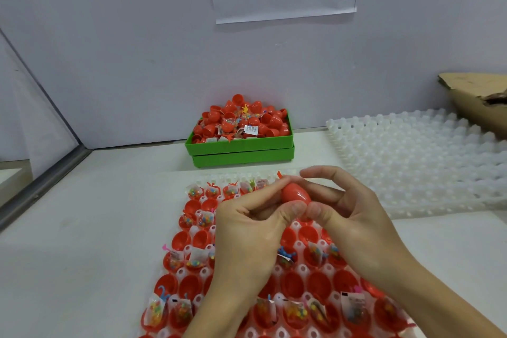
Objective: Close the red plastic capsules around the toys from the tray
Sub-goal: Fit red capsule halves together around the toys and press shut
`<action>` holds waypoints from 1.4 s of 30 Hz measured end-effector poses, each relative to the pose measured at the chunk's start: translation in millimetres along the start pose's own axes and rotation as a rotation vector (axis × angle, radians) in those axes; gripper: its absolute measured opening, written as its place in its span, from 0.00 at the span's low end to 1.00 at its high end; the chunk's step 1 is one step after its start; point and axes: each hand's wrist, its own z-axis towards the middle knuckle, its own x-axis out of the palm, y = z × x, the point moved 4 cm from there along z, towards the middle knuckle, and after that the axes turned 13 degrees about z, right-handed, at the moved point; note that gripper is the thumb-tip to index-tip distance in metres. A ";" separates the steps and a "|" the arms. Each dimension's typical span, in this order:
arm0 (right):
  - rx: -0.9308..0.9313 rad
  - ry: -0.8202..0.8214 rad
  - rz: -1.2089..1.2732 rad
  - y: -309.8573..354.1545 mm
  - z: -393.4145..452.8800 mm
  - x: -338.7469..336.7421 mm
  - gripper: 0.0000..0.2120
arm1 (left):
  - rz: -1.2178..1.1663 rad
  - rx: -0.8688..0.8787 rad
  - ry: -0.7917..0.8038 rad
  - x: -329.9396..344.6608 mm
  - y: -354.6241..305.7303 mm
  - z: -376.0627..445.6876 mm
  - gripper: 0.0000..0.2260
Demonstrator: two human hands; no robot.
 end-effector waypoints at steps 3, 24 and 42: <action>-0.011 -0.088 0.018 -2.5 0.8 -3.1 0.12 | -0.044 0.000 -0.034 -2.0 -2.2 0.7 0.14; -0.146 -0.176 -0.265 11.5 -2.0 -4.3 0.26 | 0.157 -0.035 0.173 -5.8 6.4 2.8 0.16; -0.132 -0.193 -0.431 4.0 -6.4 -1.1 0.22 | 0.358 -0.015 0.047 -3.6 14.2 1.2 0.18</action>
